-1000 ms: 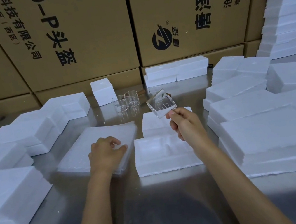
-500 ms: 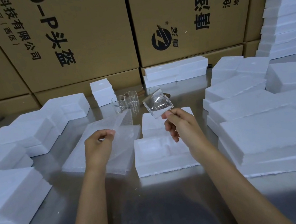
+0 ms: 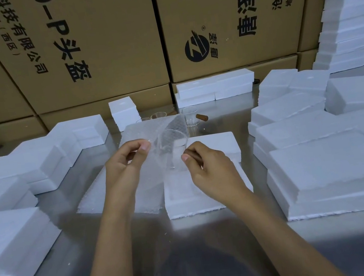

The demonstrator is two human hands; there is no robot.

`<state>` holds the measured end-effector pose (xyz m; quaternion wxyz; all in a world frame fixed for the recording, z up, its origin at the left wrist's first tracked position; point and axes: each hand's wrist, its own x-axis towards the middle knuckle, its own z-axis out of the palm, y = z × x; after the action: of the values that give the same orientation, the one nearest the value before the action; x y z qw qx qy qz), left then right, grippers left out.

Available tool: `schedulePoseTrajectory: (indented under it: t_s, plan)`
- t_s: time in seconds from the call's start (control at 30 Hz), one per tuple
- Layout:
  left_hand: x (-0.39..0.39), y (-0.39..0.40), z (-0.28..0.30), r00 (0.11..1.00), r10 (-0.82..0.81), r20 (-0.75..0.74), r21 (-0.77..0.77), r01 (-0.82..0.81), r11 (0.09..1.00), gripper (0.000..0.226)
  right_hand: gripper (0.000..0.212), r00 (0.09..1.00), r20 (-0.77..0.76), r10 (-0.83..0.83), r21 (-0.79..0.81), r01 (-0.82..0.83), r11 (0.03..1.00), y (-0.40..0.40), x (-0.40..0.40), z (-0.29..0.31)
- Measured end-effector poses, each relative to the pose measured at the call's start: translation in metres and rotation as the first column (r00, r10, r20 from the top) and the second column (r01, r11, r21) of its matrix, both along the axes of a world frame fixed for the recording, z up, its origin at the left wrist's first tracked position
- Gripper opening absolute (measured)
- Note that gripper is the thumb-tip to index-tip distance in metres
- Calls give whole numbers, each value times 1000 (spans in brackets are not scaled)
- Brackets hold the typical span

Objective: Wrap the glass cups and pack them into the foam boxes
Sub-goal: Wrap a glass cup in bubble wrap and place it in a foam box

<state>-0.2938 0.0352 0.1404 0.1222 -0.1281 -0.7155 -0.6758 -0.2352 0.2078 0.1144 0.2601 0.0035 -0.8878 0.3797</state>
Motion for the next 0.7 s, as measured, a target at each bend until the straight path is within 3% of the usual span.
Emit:
schedulePoseTrajectory:
  t_s: [0.07, 0.13, 0.17, 0.23, 0.3, 0.33, 0.4, 0.5, 0.6, 0.7]
  plan:
    - [4, 6, 1, 998, -52, -24, -24, 51, 998, 5, 17, 1000, 20, -23, -105, 25, 994, -1, -1, 1]
    - [6, 12, 1, 994, -103, -33, -60, 101, 993, 5, 22, 996, 88, -11, -367, 43, 929, 0, -5, 5]
    - [7, 14, 0, 992, -125, -33, -83, 122, 989, 6, 25, 990, 136, 28, -537, 50, 842, 2, -6, 8]
    - [9, 19, -1, 988, -148, -42, -150, 140, 979, 9, 28, 963, 181, 199, -826, 39, 562, 7, -5, 14]
    - [10, 22, -1, 985, -158, -64, -206, 142, 968, 12, 27, 928, 130, 351, -943, 5, 334, 12, -3, 19]
    - [11, 24, -1, 984, -161, -72, -222, 141, 965, 13, 26, 915, 116, 386, -956, -2, 293, 14, -1, 20]
    - [12, 26, -1, 984, -157, -87, -235, 133, 963, 14, 26, 912, 155, 381, -937, 12, 350, 16, -1, 20]
    - [13, 28, -1, 984, -140, -111, -238, 110, 965, 15, 24, 938, 258, 231, -769, 55, 637, 15, 0, 21]
    - [15, 31, 0, 980, -134, -144, -236, 98, 967, 17, 21, 964, 248, 97, -470, 32, 882, 11, 1, 16]
    - [18, 34, 2, 976, -154, -152, -238, 115, 964, 18, 21, 972, 223, 79, -337, 1, 941, 4, 0, 11]
